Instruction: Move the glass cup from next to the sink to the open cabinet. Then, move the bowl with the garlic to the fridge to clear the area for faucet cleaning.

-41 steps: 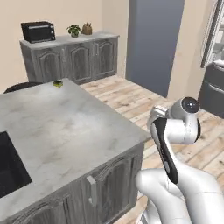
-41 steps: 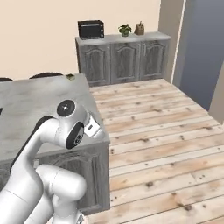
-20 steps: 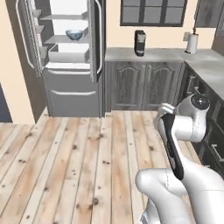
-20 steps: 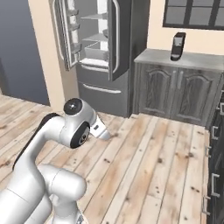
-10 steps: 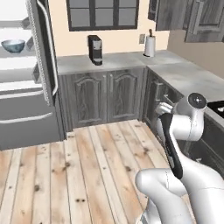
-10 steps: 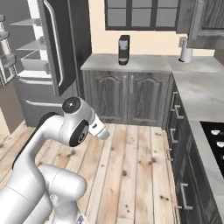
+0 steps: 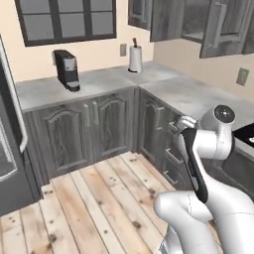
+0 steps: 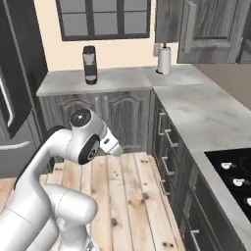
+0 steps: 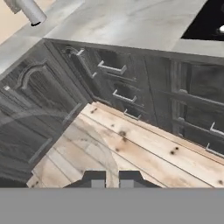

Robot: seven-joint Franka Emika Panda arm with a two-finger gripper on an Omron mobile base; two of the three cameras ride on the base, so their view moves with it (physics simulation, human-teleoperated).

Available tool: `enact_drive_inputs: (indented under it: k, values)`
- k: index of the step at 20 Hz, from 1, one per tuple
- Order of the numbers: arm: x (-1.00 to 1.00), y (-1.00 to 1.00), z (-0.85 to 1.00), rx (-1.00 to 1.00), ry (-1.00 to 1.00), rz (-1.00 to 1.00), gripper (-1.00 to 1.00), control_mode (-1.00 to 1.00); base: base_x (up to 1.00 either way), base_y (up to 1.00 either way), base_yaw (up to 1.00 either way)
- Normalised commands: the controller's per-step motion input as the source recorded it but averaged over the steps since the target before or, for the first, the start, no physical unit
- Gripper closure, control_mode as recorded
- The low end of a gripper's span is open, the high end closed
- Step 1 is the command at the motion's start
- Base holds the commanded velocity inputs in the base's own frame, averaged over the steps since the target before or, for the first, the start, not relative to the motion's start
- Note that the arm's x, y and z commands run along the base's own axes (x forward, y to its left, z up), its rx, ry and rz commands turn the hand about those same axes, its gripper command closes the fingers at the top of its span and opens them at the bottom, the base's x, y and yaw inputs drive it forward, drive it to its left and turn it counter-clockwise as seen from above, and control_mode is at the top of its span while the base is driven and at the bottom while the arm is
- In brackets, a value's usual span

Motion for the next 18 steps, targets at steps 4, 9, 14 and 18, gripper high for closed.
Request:
enact_drive_inputs:
  k: [4, 9, 14, 18]
  values:
    - [0.00, 0.00, 0.00, 0.00, 0.00, 0.00, 1.00, 1.00, 1.00, 0.71, -0.51]
    - [0.00, 0.00, 0.00, 0.00, 0.00, 0.00, 1.00, 1.00, 1.00, 0.99, -0.54]
    - [0.00, 0.00, 0.00, 0.00, 0.00, 0.00, 1.00, 1.00, 1.00, 0.98, -0.55]
    - [0.00, 0.00, 0.00, 0.00, 0.00, 0.00, 1.00, 1.00, 1.00, 0.75, -0.60]
